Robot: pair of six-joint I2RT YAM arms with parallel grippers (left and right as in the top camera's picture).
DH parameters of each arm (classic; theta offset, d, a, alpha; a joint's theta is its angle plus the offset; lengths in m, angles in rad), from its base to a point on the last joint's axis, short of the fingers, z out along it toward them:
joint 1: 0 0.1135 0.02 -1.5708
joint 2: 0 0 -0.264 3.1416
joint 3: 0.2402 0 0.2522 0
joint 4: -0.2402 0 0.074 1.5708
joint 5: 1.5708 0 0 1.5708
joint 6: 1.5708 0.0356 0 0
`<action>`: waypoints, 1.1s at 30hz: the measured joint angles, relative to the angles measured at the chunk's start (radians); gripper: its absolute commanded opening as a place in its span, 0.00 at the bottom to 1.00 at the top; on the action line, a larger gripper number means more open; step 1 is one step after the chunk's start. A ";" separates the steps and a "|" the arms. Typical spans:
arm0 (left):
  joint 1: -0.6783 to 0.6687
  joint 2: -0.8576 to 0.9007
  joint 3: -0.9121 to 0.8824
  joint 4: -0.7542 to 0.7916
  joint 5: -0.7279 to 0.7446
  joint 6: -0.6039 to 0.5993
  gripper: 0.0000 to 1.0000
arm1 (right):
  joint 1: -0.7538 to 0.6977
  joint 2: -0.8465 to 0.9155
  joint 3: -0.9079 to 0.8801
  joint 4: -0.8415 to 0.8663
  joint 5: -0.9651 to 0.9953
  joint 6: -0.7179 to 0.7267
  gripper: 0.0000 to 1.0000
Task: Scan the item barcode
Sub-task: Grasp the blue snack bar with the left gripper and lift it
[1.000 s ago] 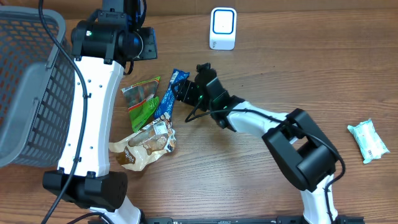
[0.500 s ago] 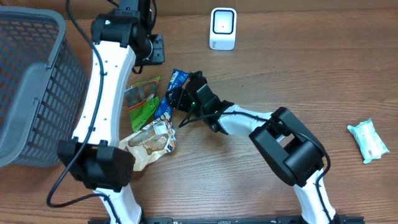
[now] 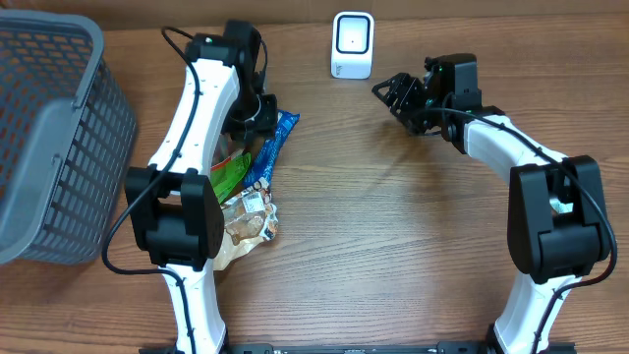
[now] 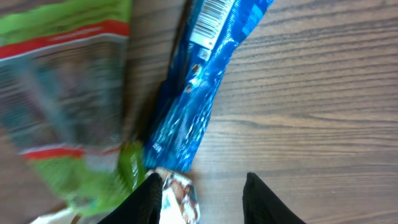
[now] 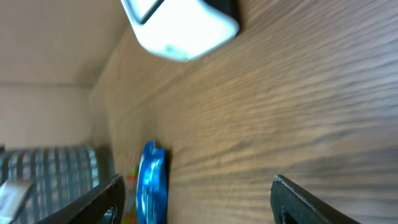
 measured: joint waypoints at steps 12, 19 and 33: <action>0.000 0.005 -0.302 0.308 -0.051 0.049 0.29 | 0.043 0.000 0.000 0.018 -0.060 -0.055 0.79; 0.000 0.004 -0.363 0.400 -0.076 0.091 0.04 | 0.043 0.000 0.000 0.013 -0.061 -0.060 0.79; -0.023 0.005 -0.408 0.412 0.603 0.018 0.62 | 0.041 0.000 0.000 -0.011 -0.090 -0.063 0.79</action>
